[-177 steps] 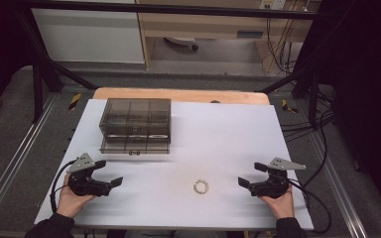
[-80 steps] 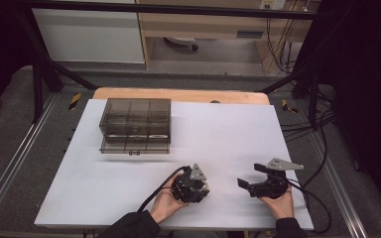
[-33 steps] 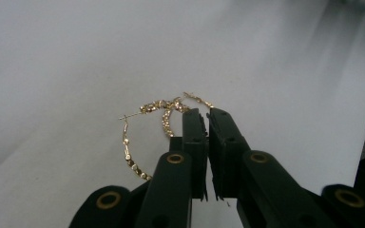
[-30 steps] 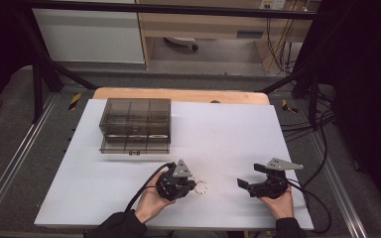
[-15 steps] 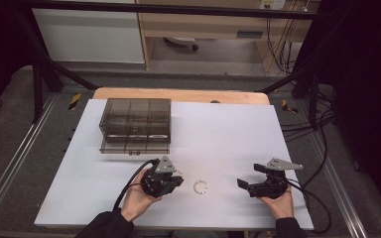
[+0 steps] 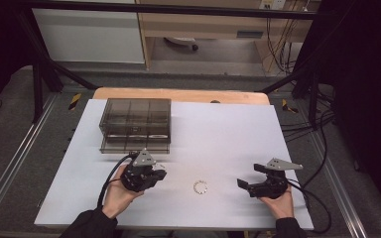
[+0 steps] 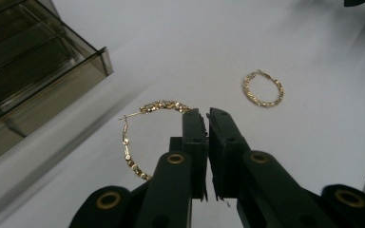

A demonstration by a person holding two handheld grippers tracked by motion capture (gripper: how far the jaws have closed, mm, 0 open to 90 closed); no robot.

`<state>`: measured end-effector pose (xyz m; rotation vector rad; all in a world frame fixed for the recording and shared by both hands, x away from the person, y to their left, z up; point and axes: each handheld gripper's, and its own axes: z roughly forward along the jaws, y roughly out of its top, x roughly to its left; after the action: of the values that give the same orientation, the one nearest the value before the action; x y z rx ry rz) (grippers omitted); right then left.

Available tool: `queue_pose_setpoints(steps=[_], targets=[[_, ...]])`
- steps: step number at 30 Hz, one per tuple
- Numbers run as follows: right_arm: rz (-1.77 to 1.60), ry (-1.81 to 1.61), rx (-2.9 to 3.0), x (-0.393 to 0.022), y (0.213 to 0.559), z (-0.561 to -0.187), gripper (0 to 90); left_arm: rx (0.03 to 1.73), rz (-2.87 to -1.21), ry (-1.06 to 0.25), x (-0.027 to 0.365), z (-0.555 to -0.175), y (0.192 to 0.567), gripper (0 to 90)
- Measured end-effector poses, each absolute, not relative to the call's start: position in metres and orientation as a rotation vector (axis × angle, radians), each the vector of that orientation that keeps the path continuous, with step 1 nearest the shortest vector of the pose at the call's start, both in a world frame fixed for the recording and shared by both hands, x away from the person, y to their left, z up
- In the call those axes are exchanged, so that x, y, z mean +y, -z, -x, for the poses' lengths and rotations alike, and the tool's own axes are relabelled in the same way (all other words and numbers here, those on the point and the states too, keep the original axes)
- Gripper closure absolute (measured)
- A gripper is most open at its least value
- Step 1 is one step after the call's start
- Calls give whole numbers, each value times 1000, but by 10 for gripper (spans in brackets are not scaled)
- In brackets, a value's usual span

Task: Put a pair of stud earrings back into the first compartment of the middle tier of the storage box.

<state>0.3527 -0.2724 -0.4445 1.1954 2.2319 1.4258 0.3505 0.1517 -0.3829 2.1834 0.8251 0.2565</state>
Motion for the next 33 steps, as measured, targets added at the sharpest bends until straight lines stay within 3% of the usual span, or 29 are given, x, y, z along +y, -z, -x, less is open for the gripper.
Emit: queue_pose_setpoints(steps=[22,33], targets=[[-1193,-1422,2236,-272,445,-353,12,962,-2114,-347,217,-372,352,848],[-1194,-1422,2235,-272,445,-353,12,1019,-2119,-396,232,-388,350,848]])
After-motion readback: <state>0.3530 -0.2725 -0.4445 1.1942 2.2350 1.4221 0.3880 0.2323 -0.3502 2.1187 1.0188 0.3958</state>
